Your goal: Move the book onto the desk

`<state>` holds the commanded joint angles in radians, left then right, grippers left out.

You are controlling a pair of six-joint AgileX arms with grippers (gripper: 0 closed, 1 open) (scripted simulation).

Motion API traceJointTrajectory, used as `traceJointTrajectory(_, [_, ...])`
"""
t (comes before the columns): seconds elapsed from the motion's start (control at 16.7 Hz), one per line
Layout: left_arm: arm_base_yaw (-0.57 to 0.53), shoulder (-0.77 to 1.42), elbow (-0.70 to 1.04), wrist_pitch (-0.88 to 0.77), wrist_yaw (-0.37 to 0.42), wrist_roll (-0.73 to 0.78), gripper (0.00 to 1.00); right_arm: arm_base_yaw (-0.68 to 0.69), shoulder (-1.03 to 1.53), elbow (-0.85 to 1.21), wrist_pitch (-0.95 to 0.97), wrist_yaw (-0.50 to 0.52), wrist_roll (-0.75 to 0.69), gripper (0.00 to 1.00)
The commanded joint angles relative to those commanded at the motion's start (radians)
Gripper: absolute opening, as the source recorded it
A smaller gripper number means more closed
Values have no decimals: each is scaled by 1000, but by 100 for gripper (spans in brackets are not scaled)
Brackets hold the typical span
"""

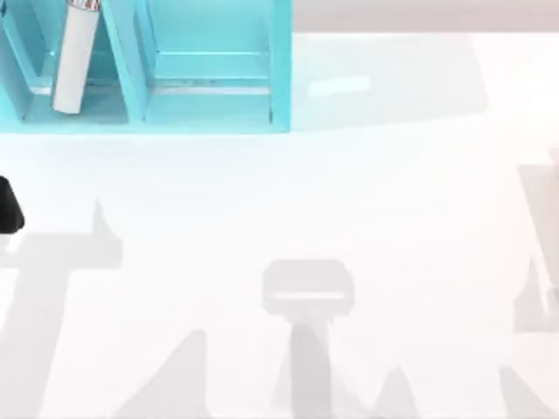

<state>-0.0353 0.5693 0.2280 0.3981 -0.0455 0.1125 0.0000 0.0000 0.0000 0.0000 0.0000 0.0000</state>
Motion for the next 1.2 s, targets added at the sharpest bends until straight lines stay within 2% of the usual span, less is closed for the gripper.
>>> traceJointTrajectory(0.48, [-53, 889, 271, 493, -53, 157, 100, 0, 0, 0, 0, 0, 0, 100])
traceJointTrajectory(0.72, [-72, 1253, 383, 696, -77, 226, 100, 0, 0, 0, 0, 0, 0, 100])
traceJointTrajectory(0.96, [-83, 1462, 459, 828, -93, 270, 100, 0, 0, 0, 0, 0, 0, 100])
traceJointTrajectory(1.2, [-86, 1506, 477, 859, -97, 280, 100, 0, 0, 0, 0, 0, 0, 100])
